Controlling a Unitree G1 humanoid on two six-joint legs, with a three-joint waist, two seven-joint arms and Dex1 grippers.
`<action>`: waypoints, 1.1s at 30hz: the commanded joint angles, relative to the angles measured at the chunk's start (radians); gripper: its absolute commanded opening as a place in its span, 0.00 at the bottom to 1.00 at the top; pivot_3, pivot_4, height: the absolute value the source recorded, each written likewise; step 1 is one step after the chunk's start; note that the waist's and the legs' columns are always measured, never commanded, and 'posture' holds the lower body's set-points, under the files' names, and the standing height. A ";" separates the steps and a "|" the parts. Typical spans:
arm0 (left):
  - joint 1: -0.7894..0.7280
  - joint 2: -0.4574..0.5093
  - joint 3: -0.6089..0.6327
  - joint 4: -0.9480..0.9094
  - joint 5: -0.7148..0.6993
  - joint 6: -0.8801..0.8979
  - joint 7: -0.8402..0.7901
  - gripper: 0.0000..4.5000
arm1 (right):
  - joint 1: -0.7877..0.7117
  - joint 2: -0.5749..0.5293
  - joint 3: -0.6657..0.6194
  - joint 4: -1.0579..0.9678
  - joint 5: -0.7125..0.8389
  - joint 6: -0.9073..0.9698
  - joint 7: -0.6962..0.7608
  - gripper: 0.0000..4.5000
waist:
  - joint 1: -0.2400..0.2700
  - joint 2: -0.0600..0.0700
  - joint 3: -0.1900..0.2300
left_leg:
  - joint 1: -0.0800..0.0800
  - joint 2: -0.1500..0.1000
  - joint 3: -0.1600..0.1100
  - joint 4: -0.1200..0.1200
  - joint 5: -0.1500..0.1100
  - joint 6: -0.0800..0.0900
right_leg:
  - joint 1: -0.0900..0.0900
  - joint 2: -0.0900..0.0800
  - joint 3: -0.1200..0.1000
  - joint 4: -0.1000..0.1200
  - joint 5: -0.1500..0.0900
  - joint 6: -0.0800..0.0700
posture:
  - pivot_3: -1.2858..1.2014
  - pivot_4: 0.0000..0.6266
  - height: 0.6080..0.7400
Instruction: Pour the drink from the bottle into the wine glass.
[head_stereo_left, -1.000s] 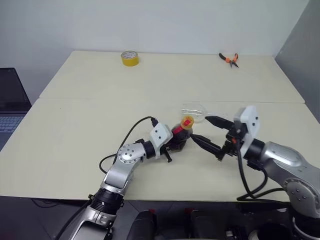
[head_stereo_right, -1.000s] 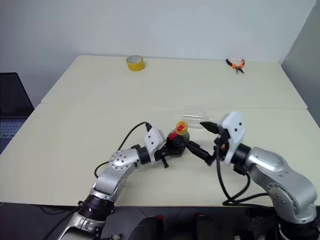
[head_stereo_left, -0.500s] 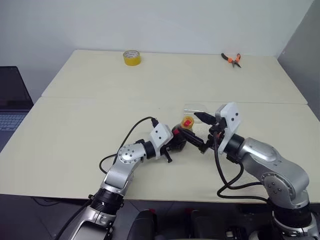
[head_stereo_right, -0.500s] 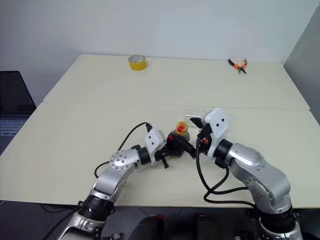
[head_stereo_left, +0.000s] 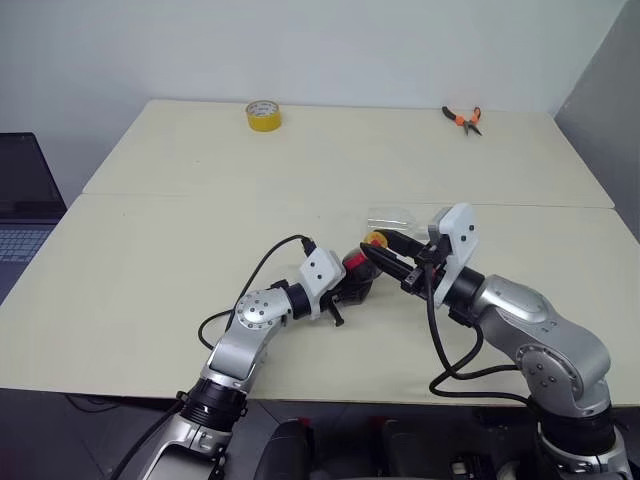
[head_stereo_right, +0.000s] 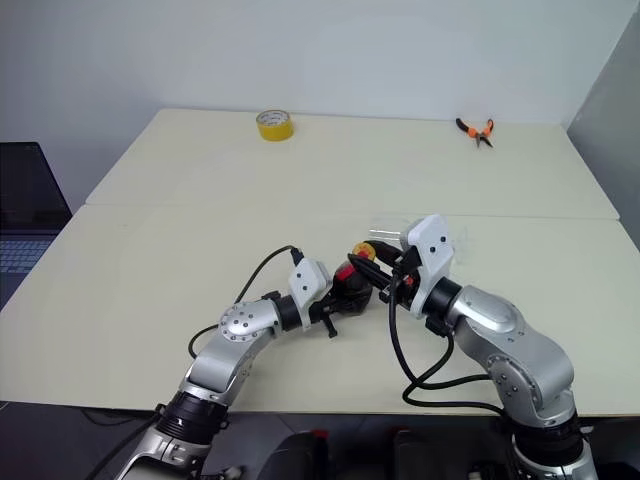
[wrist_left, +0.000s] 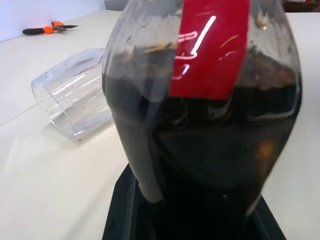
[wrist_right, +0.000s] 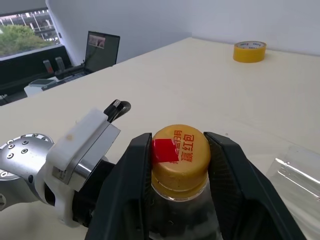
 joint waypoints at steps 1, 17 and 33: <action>-0.001 -0.008 0.003 -0.048 -0.009 -0.017 0.007 0.14 | -0.002 0.070 -0.054 -0.015 0.118 -0.034 0.018 0.28 | 0.000 0.000 0.000 | 0.000 0.000 0.000 0.000 0.000 0.000 | 0.000 0.000 0.000 0.000 0.000 0.000 | 0.52 0.24 1.00; -0.003 -0.023 0.027 -0.036 -0.024 -0.023 0.027 0.14 | 0.121 0.019 -0.181 -0.065 -0.017 -0.174 -0.073 0.28 | 0.005 0.000 0.000 | -0.001 -0.001 0.000 0.000 0.000 0.000 | 0.000 0.000 0.000 -0.001 0.000 0.000 | 0.52 0.24 1.00; -0.017 -0.049 0.050 -0.027 -0.057 -0.020 0.016 0.14 | 0.495 -0.097 -0.259 0.258 -0.272 -0.480 0.069 0.28 | -0.001 0.001 0.000 | 0.002 0.001 0.002 -0.001 0.000 0.000 | 0.001 0.001 0.002 0.001 0.000 0.000 | 0.52 0.24 1.00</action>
